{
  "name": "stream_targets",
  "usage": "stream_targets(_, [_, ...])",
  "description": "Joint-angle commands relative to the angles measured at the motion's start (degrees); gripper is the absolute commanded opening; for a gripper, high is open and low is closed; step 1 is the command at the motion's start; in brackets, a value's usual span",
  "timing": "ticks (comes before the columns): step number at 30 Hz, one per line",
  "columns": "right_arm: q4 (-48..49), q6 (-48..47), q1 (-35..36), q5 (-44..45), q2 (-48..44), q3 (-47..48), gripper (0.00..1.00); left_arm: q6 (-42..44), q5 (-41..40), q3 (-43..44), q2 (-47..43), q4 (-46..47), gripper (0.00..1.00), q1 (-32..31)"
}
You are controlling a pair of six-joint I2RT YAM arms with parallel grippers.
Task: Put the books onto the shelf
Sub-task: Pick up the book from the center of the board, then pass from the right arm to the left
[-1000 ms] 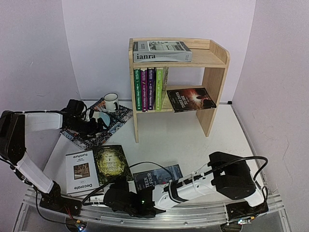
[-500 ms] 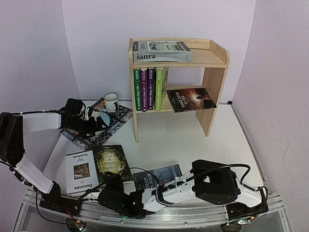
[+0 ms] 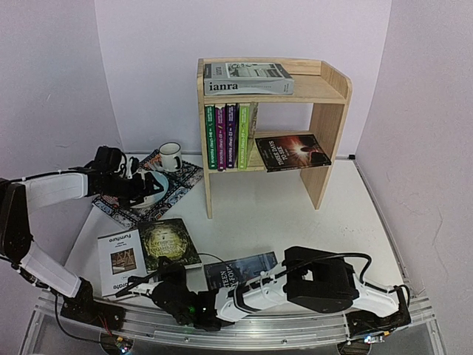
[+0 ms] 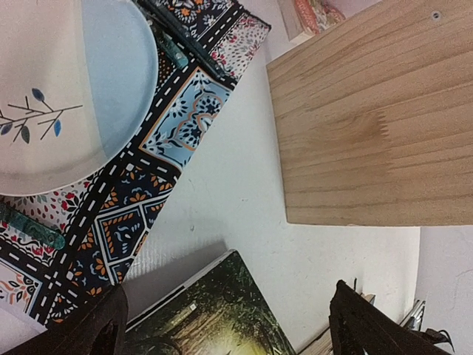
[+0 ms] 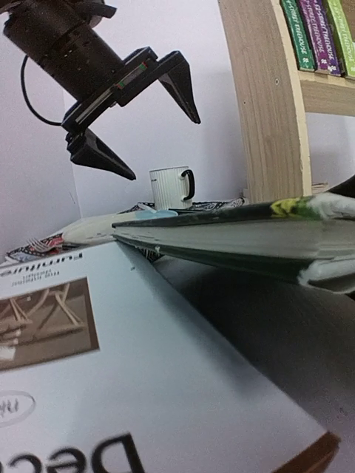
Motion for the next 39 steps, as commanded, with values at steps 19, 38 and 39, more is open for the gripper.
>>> stream_targets(19, [5.33,-7.6,0.54,1.09,-29.18,-11.87,0.0,6.58,-0.9,6.19,-25.87,-1.23,0.97,0.33])
stream_targets(38, [-55.43,37.11,-5.49,-27.8,-64.44,-21.21,0.0,8.41,23.1,1.17,-30.6,17.31,0.98,-3.7])
stream_targets(39, [-56.45,38.8,-7.07,-30.53,-66.33,-21.65,0.0,9.89,22.26,0.97,-30.74,17.53,0.98,-5.69])
